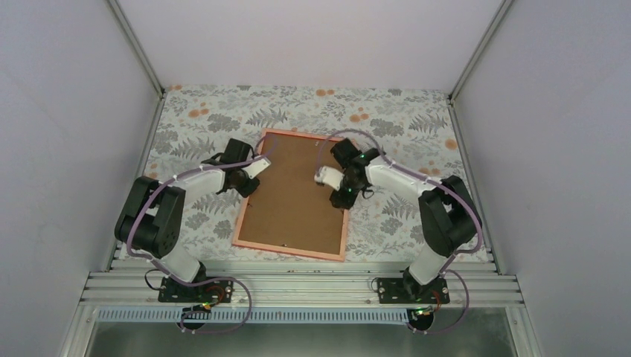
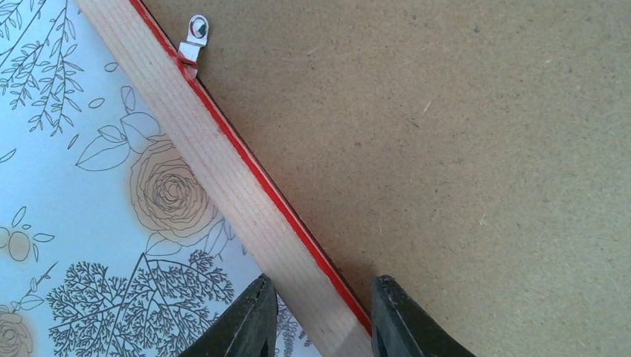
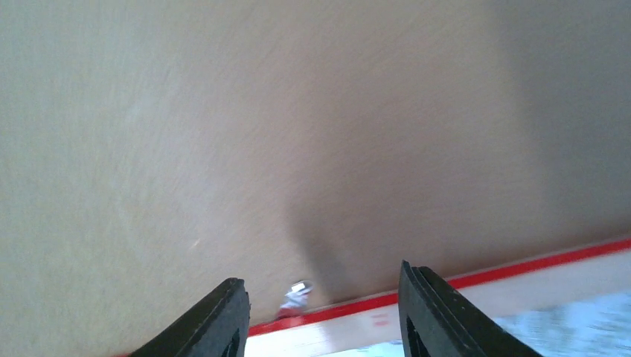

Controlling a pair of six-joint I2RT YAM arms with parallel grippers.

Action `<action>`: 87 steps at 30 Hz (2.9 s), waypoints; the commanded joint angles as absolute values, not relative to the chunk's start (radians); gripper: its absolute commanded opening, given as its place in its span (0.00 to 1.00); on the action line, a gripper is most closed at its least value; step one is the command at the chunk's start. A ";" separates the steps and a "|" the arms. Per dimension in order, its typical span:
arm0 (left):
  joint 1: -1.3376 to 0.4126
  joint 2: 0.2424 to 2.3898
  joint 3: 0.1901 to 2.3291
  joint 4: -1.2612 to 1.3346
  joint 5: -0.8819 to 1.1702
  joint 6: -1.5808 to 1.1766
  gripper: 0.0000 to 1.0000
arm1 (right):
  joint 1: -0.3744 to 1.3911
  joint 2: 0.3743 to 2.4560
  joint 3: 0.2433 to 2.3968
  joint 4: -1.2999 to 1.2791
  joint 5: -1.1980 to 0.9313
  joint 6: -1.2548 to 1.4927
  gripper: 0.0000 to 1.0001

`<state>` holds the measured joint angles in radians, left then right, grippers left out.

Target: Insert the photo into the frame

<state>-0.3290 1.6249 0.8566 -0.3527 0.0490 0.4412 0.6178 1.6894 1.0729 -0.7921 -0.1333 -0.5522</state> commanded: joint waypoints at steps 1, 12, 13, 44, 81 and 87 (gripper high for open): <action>-0.394 1.611 0.777 -0.448 0.038 0.494 0.32 | 0.520 1.682 1.233 -0.818 -0.218 -0.442 0.52; -0.425 1.468 0.795 -0.544 0.029 0.396 0.52 | 0.316 1.758 1.272 -0.814 -0.218 -0.401 0.53; -0.424 1.461 0.807 -0.546 0.025 0.390 0.54 | 0.315 1.750 1.259 -0.805 -0.203 -0.402 0.53; -0.617 1.646 0.798 -0.292 0.038 0.396 0.39 | 0.431 1.850 1.175 -0.569 0.132 -0.471 0.40; -0.621 1.656 0.782 -0.287 0.012 0.414 0.35 | 0.431 1.854 1.141 -0.554 0.251 -0.734 0.22; -0.621 1.655 0.779 -0.289 0.016 0.414 0.35 | 0.436 1.841 1.135 -0.561 0.231 -0.810 0.23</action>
